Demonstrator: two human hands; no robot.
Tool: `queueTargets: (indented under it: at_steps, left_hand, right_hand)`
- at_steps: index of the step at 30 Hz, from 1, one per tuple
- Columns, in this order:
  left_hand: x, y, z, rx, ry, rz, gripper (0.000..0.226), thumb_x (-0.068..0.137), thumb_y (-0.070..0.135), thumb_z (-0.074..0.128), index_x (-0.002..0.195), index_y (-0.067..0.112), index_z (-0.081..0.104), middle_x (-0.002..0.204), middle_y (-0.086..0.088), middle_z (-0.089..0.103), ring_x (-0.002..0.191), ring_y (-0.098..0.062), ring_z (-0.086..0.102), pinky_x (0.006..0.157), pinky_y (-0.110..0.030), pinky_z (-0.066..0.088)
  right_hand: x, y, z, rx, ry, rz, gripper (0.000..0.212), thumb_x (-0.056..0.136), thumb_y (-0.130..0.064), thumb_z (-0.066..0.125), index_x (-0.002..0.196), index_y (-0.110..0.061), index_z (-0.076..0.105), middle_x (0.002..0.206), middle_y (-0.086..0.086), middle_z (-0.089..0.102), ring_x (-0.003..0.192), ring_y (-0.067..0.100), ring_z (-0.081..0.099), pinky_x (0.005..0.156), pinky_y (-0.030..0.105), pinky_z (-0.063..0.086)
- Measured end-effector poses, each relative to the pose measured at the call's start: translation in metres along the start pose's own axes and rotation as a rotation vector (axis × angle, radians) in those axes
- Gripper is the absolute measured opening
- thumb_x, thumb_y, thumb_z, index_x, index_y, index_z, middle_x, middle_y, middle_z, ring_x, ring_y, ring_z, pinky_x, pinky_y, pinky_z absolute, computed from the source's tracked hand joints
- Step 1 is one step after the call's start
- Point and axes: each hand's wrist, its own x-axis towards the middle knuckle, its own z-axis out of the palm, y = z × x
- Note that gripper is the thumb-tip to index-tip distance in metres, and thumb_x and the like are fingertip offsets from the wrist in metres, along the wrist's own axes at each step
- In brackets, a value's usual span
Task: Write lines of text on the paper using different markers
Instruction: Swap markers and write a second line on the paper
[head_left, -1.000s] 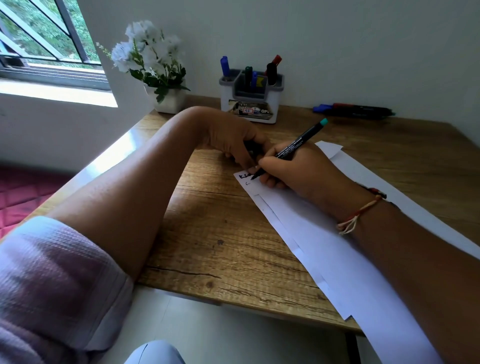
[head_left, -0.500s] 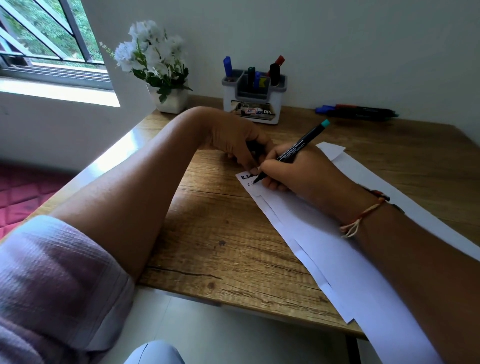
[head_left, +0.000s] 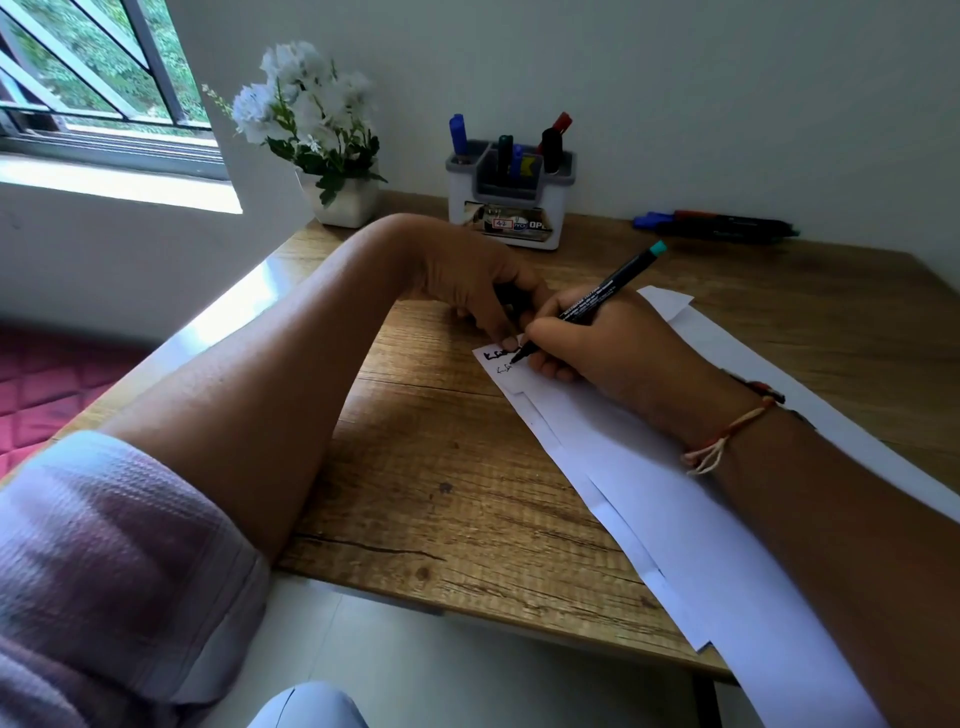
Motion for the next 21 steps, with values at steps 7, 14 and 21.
queueTargets:
  at_steps: [7,14,21]
  left_hand:
    - [-0.001,0.0007,0.0005,-0.007,0.002,0.003,0.043,0.085,0.003,0.071,0.125,0.014,0.06,0.122,-0.015,0.064,0.116,-0.05,0.052,0.102,-0.067,0.039]
    - [-0.0005,-0.0009,0.001,-0.03,0.001,0.007,0.041,0.084,0.001,0.071,0.121,0.018,0.062,0.118,-0.012,0.066,0.116,-0.05,0.053,0.101,-0.066,0.038]
    - [0.0008,-0.0001,0.0001,-0.024,-0.014,0.003,0.042,0.085,-0.001,0.069,0.122,0.017,0.061,0.125,-0.016,0.064,0.12,-0.049,0.052,0.104,-0.069,0.036]
  right_hand:
    - [0.0002,-0.0017,0.0003,-0.036,0.004,0.006,0.014,0.088,-0.018,0.064,0.078,-0.014,0.072,0.065,0.002,0.073,0.058,0.006,0.067,0.052,0.015,0.049]
    - [-0.0002,-0.0019,0.0001,-0.057,0.025,-0.004,0.013,0.088,-0.02,0.065,0.078,-0.018,0.072,0.065,-0.001,0.073,0.059,0.005,0.067,0.053,0.016,0.05]
    - [0.0011,-0.0003,-0.0011,-0.071,0.034,-0.005,0.013,0.086,-0.021,0.063,0.078,-0.017,0.071,0.064,-0.001,0.072,0.056,0.004,0.064,0.055,0.022,0.049]
